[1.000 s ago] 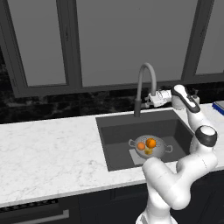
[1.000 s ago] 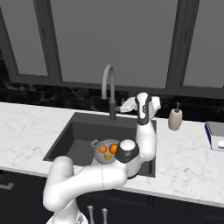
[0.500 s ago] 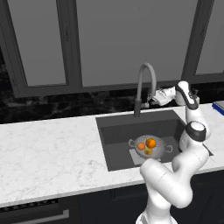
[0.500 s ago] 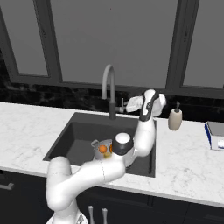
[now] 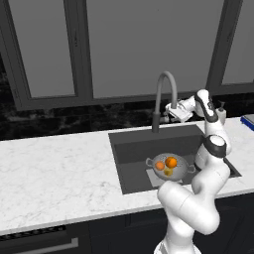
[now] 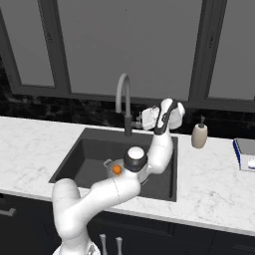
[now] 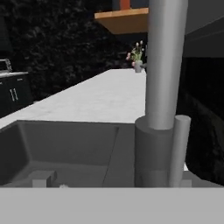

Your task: Put the colander in the sink, put the kiwi, orange, tangerine in the colander, and turn on the sink faucet and pour water over the colander.

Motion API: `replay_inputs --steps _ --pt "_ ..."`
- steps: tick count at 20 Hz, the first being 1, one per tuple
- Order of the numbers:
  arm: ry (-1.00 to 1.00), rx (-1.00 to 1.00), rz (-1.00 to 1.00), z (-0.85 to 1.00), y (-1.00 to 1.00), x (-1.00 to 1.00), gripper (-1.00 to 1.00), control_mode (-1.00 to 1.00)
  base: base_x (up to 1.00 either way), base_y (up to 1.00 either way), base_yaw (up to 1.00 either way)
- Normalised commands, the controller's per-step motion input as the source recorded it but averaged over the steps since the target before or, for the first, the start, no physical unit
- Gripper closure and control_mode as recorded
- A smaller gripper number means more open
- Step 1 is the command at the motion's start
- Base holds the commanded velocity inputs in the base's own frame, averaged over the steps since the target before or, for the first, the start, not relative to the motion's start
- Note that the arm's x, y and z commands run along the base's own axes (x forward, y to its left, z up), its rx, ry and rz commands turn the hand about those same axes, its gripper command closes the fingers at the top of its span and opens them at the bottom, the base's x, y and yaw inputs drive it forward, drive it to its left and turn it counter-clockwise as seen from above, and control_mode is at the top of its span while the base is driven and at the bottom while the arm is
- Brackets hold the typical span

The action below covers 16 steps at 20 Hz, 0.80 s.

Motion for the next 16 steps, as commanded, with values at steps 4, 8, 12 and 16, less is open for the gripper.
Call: replay_inputs --steps 4,8,12,16 --pt "-0.10 0.04 -0.08 0.00 0.23 -0.02 -1.00 -1.00 0.00 0.00 0.00" --pt "-0.03 0.03 -0.04 0.00 0.10 -0.27 -1.00 -1.00 0.00 0.00 0.00" --pt "-0.04 0.00 -0.16 0.00 0.02 -0.22 -1.00 -1.00 0.00 0.00 0.00" --pt "-0.04 0.02 -0.15 0.01 -0.10 -0.29 -1.00 -1.00 0.00 0.00 0.00"
